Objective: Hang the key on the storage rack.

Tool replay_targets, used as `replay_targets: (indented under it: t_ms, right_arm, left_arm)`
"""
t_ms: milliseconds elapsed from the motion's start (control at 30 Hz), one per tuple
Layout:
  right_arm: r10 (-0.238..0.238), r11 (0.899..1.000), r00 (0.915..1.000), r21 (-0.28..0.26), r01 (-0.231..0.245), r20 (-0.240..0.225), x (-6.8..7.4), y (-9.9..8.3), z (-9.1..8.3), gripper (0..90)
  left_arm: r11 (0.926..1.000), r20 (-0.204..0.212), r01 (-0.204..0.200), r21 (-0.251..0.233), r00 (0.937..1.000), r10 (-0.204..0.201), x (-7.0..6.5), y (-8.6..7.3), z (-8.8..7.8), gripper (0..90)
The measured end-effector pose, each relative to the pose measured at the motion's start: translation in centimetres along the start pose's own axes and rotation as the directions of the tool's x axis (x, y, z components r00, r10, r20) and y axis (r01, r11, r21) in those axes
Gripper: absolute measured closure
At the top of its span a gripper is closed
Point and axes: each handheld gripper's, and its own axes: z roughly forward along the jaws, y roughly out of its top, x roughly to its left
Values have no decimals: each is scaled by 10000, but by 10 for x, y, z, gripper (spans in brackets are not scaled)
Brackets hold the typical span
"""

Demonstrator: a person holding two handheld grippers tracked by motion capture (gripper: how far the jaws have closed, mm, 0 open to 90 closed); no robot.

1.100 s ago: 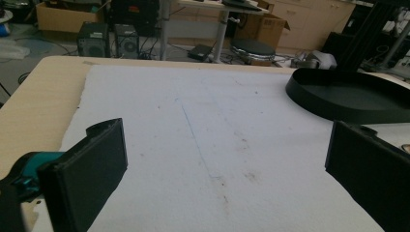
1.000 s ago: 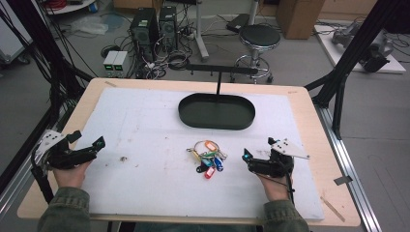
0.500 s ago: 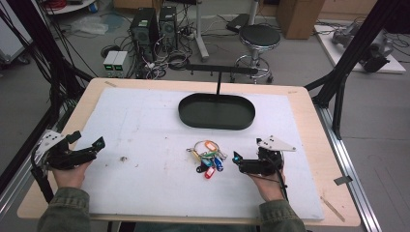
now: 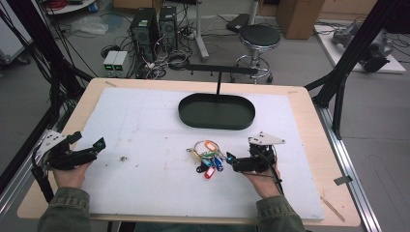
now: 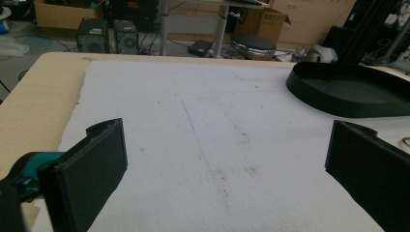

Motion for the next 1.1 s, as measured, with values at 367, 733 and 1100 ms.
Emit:
replay_targets:
  t_ms: [367,733,1100]
  right_arm:
    - [-201,9978,9989,622,228,-433,8,3,13,7]
    - [-395,9946,9959,921,470,-817,16,9,25,7]
    - [-706,9887,9895,1226,861,-1258,28,19,39,7]
  left_arm:
    - [10000,7,-1,43,10000,1,-1,0,0,17]
    - [10000,14,1,65,10000,-1,-1,0,0,17]
    - [10000,103,20,75,9999,-21,0,-1,1,17]
